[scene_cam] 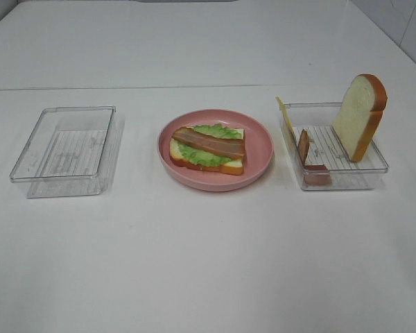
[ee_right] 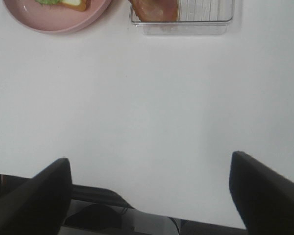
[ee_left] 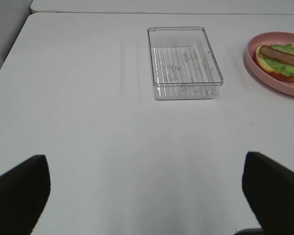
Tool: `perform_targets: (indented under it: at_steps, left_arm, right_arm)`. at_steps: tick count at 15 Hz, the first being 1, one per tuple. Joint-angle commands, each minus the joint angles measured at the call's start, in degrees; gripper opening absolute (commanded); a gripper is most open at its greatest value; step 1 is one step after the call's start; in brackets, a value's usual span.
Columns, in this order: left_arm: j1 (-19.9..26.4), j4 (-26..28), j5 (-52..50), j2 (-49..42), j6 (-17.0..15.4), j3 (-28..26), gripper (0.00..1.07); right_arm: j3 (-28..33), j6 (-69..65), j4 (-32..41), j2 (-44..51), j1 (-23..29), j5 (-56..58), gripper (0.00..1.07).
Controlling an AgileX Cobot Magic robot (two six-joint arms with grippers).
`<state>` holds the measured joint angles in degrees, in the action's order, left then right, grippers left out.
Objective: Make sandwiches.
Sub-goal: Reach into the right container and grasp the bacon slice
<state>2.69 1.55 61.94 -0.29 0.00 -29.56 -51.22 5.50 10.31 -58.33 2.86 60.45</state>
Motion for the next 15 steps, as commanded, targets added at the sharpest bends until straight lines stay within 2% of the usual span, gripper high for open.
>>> perform_targets:
  at_steps: [1,4,5,7,8,11,15]
  left_arm:
    - [0.1,0.5,-0.6,-1.1,-0.5,0.0,1.00]
    - [0.1,0.5,-0.6,-1.1,-0.5,0.0,1.00]
    - [0.1,0.5,-0.6,-1.1,-0.5,0.0,1.00]
    - [0.1,0.5,-0.6,-1.1,-0.5,0.0,1.00]
    - [0.1,0.5,-0.6,-1.1,-0.5,0.0,1.00]
    - [0.1,0.5,-0.6,-1.1,-0.5,0.0,1.00]
    - [0.1,0.5,-0.6,-1.1,-0.5,0.0,1.00]
  right_arm:
    - [-7.9,1.5,1.6,-12.2,-0.2,0.1,0.85]
    - [-15.9,1.5,1.8,-23.0,-0.1,1.4,0.85]
    - [-20.3,1.5,1.8,-28.2,-0.1,1.3,0.85]
    - [-24.1,0.5,2.1,-33.3,0.2,1.3,0.85]
    - [-26.5,0.3,1.2,-37.2,2.9,0.6,0.85]
    - [-30.4,-2.1,-2.2,-43.3,7.4,-1.0,0.85]
    - [-34.6,-3.0,-1.6,-51.5,8.0,-2.6,0.85]
